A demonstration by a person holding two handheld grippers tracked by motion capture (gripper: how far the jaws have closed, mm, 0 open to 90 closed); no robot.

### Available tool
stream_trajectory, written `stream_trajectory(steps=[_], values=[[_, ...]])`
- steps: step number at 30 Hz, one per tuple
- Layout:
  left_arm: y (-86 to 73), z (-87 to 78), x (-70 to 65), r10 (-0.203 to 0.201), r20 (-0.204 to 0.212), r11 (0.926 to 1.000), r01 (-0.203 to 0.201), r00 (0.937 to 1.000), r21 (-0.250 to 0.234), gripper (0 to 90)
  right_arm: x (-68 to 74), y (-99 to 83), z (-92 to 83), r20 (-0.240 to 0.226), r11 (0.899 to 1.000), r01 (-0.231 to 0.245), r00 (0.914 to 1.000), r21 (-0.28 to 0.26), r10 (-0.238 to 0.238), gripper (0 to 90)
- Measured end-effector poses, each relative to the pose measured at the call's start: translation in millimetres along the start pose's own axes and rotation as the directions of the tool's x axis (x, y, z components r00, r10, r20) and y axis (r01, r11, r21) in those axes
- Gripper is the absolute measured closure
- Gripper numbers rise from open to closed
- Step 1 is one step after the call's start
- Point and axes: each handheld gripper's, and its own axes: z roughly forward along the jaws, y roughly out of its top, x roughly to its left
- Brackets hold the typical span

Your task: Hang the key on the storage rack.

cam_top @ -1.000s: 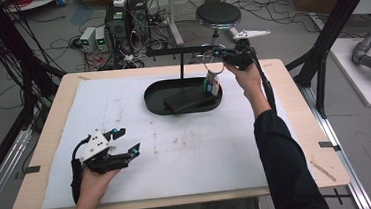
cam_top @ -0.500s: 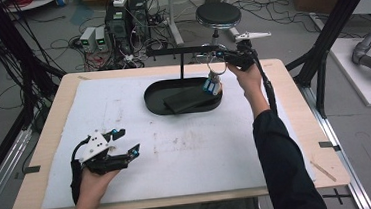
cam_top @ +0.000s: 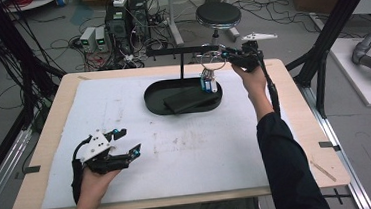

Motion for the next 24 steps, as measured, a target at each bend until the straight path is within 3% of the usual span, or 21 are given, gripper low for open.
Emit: stream_trajectory(steps=[3,5,7,13,15,17,24], values=[[0.5,2.0,2.3,0.001,0.0,1.0,-0.001,1.0,0.002,27.5,-1.8,-3.4,-13.4,0.037,0.999,0.04,0.9985,0.031,-0.041,59.3],[1.0,3.7,3.6,-0.002,0.001,1.0,0.002,1.0,0.002,27.5,-5.4,-4.6,-24.3,0.03,0.999,0.03,0.9991,0.045,-0.031,54.2],[1.4,5.4,4.5,0.001,0.001,1.0,-0.001,1.0,0.003,27.5,-6.2,-7.5,-39.7,0.028,0.999,0.053,0.9982,0.009,-0.053,51.7],[1.9,9.6,9.2,0.002,-0.002,1.0,-0.002,1.0,0.003,27.4,-9.2,-15.0,-83.5,-0.037,1.0,0.017,0.9991,-0.023,-0.018,43.0],[2.0,10.2,10.9,0.001,-0.006,1.0,-0.001,1.0,0.006,27.4,-6.0,-20.6,-98.3,-0.05,0.998,0.03,0.9982,-0.06,-0.033,42.5],[1.7,10.5,12.6,0.002,-0.012,1.0,-0.002,0.9999,0.006,27.4,-4.4,-25.0,-108.7,-0.069,0.999,0.013,0.9975,-0.044,-0.016,37.0],[-1.0,6.4,19.6,0.001,-0.038,0.9999,-0.001,0.9993,0.011,27.3,4.7,-63.9,-140.6,-0.094,0.995,0.023,0.9951,-0.093,-0.031,35.2]])
